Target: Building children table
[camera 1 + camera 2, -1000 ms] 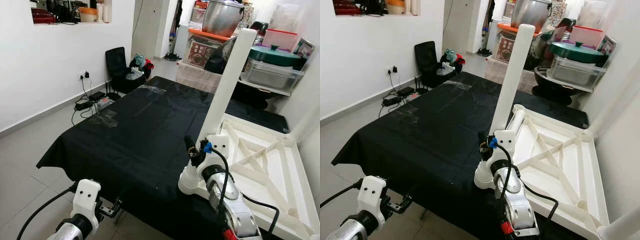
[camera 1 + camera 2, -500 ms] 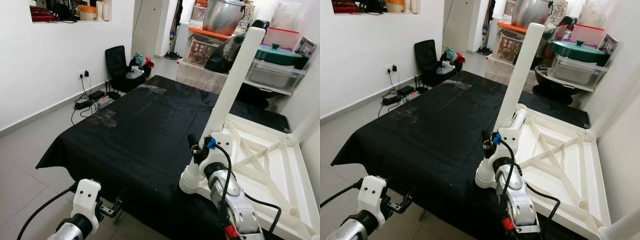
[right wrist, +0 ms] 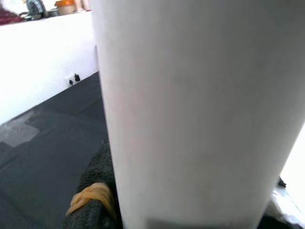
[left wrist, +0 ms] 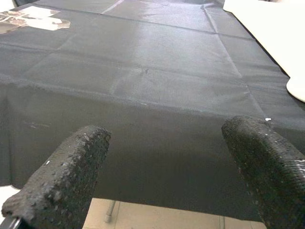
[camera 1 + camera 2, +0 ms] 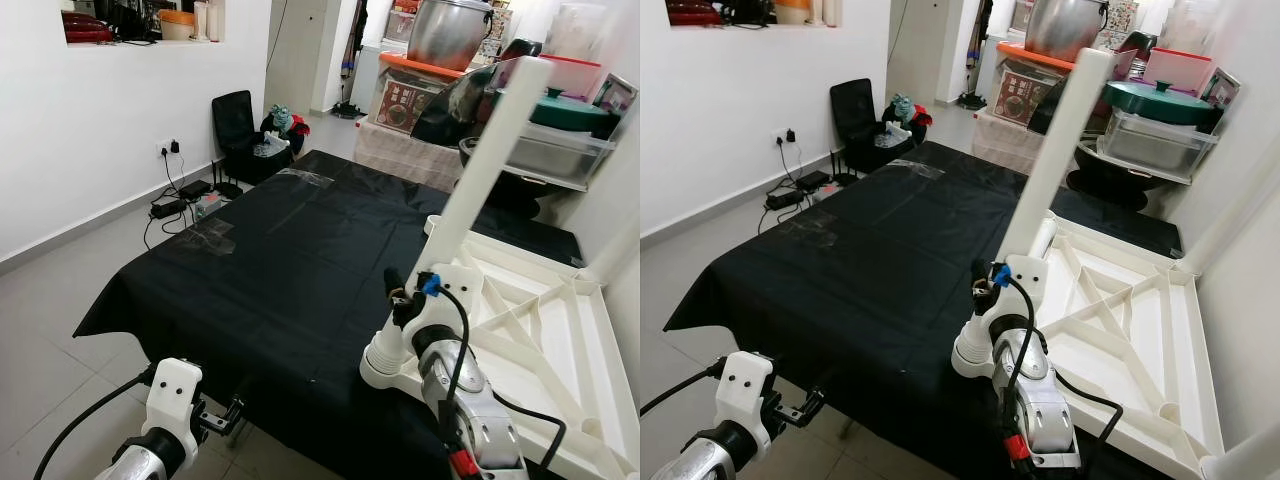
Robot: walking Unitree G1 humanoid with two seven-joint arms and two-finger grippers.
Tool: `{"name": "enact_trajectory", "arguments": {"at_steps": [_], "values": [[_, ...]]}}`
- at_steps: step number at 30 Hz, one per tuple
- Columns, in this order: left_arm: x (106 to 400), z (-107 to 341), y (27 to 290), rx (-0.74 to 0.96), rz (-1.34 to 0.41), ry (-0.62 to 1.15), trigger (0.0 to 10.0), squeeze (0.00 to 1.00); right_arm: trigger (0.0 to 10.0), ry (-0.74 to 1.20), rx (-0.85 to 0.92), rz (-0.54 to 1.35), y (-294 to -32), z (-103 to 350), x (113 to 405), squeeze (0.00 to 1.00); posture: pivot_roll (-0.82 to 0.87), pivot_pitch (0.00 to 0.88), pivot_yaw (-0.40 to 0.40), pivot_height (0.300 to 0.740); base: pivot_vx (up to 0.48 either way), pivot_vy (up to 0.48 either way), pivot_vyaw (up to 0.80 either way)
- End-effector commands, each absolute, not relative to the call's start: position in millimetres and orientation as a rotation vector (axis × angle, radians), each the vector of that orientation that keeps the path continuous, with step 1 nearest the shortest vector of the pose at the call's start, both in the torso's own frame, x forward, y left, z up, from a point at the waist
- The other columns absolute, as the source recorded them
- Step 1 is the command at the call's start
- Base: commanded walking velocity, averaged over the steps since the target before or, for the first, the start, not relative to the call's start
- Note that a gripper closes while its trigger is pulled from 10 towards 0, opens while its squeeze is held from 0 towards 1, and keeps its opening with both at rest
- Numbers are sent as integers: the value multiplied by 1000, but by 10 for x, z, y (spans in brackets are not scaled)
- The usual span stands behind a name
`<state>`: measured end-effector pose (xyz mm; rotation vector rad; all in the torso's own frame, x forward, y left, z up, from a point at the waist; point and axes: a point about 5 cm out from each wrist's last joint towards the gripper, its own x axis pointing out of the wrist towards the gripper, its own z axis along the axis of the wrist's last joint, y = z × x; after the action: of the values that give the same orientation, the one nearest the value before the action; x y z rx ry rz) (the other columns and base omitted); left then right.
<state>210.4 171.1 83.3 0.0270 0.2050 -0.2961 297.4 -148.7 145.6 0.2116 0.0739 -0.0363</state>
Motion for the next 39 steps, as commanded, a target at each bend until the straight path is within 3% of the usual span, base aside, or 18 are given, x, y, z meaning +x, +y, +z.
{"name": "enact_trajectory", "arguments": {"at_steps": [1,18,25,39], "values": [[2096,840,1653,22,-310,206,10000,0,10000,250,187,-123,-1632,1096,2884,0,121,0,-144,740,0,0,0],[2118,829,1681,24,-308,207,10000,0,10000,175,151,-134,-1646,1186,2899,0,119,0,-141,740,0,0,0],[2112,807,1689,25,-306,211,10000,0,10000,62,58,-136,-1695,1299,2895,8,122,0,-142,740,0,0,0],[2105,797,1697,27,-306,213,10000,0,10000,55,36,-125,-1682,1274,2888,8,124,0,-140,740,0,0,0]]}}
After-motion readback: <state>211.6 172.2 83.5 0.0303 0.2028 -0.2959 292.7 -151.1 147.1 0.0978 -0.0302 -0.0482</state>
